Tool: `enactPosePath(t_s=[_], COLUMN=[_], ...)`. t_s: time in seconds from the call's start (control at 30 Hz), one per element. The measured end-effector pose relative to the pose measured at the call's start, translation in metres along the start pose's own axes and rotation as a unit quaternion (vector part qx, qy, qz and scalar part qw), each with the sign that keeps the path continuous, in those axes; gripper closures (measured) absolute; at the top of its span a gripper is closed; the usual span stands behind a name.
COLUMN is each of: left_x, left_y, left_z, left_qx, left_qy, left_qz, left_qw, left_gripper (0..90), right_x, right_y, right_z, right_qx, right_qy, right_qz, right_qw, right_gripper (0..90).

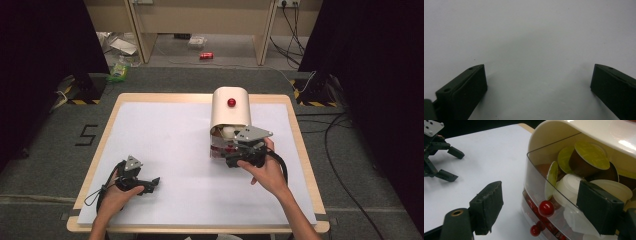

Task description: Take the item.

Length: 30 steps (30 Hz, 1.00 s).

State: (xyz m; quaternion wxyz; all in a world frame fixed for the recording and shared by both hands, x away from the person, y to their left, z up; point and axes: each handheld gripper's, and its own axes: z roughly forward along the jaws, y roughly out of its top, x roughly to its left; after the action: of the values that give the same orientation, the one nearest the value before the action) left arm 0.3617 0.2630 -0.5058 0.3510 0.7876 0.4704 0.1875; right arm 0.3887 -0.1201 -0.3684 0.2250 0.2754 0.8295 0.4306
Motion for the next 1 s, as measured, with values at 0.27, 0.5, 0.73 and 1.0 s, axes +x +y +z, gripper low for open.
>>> enactPosePath(t_s=[0.27,0.5,0.73,1.0], left_x=[0.000,0.000,0.000,0.000], left_y=[0.000,0.000,0.000,0.000], left_z=[0.000,0.000,0.000,0.000], left_qx=[0.000,0.000,-0.001,-0.001], left_qy=[0.001,0.001,0.000,0.001], left_qz=[0.000,0.000,-0.001,-0.001], left_qw=[1.0000,1.0000,1.0000,1.0000], left_gripper=[0.0,0.0,0.0,0.0], right_x=[0.003,0.011,0.021,0.026], right_y=[0.000,-0.007,-0.014,-0.017], right_z=[-0.005,-0.014,-0.023,-0.027], right_qx=[0.007,0.009,0.007,0.008], right_qy=[0.010,0.026,0.035,0.040], right_qz=[-0.001,-0.011,-0.016,-0.020], right_qw=[0.9999,0.9996,0.9992,0.9990], right_gripper=[21.8,21.9,22.4,22.5])
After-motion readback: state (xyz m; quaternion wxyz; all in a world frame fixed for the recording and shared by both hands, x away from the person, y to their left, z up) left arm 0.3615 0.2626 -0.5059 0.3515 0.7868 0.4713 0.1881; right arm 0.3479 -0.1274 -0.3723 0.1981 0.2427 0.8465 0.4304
